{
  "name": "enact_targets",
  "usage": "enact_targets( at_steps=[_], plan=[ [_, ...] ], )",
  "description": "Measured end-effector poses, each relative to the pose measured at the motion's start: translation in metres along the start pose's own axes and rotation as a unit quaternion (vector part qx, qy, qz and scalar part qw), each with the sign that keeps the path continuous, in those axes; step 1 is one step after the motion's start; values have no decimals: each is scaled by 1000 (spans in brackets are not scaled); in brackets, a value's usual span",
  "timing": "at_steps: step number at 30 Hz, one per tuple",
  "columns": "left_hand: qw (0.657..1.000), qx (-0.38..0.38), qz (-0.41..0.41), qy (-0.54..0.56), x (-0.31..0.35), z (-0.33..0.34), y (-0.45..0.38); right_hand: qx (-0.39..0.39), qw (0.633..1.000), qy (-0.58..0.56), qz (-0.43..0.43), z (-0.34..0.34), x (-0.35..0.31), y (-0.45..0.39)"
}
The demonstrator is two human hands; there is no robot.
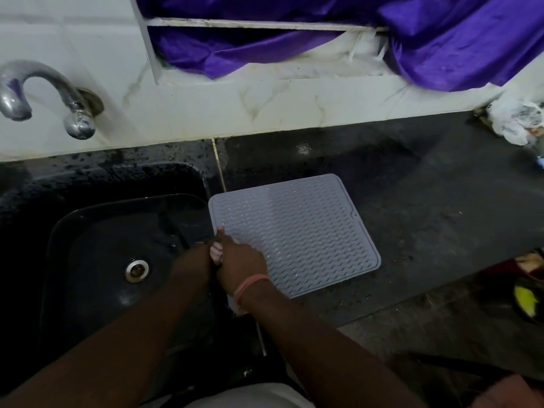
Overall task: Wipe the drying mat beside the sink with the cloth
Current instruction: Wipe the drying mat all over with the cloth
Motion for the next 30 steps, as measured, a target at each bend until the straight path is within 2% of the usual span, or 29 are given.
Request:
enact_targets(
  at_steps=[2,3,5,6,7,9,10,12,14,16,18,19,20,21,22,23,24,25,26,27,28,29,30],
  plan=[
    [999,10,6,36,-1,0,7,-2,985,-170,-2,-26,15,-4],
    [999,0,10,37,1,0,10,5,965,-261,0,-43,31,-4],
    [999,-5,10,39,3,1,15,45,891,-449,41,-75,74,3],
    [999,-1,-1,44,4,2,16,87,853,-510,65,-90,97,8],
    [999,9,-4,48,6,4,17,141,840,-516,90,-103,122,13],
    [999,33,-13,41,11,8,19,226,885,-375,157,-122,166,21],
    [998,45,-17,37,16,10,21,239,906,-292,191,-127,181,24],
    [996,67,-42,29,20,10,23,210,936,-187,211,-124,189,25],
    [991,76,-105,10,24,12,25,153,964,-130,173,-108,178,21],
    [982,112,-152,-29,32,14,27,132,968,-186,104,-91,163,16],
    [971,199,-132,-15,48,19,27,124,923,-357,76,-89,155,12],
    [965,236,-106,40,60,24,26,96,889,-441,82,-92,159,11],
    [956,240,-85,144,73,28,24,50,848,-521,83,-95,165,12],
    [936,204,-74,277,88,31,22,-5,798,-599,70,-97,172,14],
    [899,120,-71,416,107,35,20,-56,743,-665,52,-99,179,18],
    [845,17,-69,529,127,41,18,-95,702,-705,36,-101,186,21],
    [794,-65,-63,601,145,46,16,-116,690,-714,27,-102,192,23],
    [753,-105,-52,648,160,52,13,-118,714,-690,23,-100,197,25],
    [736,-112,-48,666,172,58,10,-103,775,-624,17,-98,198,27],
    [738,-95,-52,665,180,63,7,-59,844,-532,22,-94,199,29],
    [760,-67,-62,643,188,68,5,-5,896,-443,26,-90,199,32],
    [783,-48,-68,617,195,70,3,29,922,-385,23,-86,197,37],
    [802,-43,-68,592,199,72,1,35,932,-361,18,-80,195,40]
  ],
)
Point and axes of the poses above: each hand's wrist, its own y-axis away from the middle knuckle, its own z-axis out of the palm, x = y × z, the point moved 2 cm from there along -y, towards the middle knuckle, and after that the axes turned 8 degrees about -x, right-handed, at the moved point
